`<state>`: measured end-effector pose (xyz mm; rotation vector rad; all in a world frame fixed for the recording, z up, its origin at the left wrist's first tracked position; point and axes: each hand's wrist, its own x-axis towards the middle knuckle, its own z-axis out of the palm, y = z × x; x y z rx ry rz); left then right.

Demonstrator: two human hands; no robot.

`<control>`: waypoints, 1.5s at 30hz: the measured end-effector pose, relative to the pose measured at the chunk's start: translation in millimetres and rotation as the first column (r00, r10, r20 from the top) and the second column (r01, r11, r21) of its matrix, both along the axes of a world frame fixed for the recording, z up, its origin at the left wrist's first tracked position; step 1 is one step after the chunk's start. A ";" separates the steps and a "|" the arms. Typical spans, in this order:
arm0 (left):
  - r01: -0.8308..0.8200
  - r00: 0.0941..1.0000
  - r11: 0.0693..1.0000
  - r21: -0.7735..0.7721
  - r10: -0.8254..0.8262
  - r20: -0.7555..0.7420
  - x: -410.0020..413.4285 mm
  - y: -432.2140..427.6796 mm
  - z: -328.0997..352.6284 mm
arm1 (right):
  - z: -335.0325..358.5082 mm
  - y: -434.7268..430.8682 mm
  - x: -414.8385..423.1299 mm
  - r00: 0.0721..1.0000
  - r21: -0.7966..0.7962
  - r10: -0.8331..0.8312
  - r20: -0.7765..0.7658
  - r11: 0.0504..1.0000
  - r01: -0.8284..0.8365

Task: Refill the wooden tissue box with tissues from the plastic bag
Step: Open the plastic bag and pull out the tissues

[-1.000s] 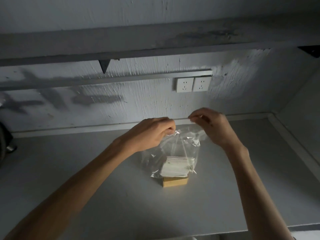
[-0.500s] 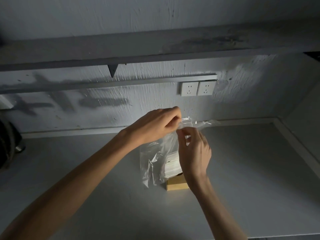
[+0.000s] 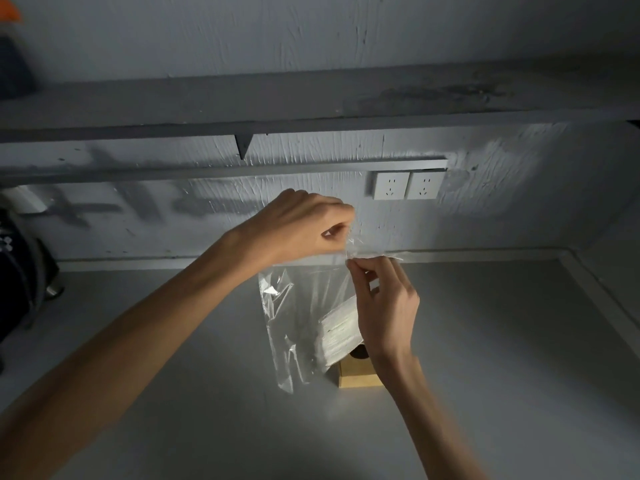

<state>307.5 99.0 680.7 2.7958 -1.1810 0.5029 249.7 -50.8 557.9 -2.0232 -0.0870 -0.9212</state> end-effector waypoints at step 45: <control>-0.222 0.907 0.893 -0.392 0.041 -0.420 5.5 -32.5 -53.8 | 25.7 -29.4 43.5 0.495 -0.345 0.062 -0.867 0.642 -0.685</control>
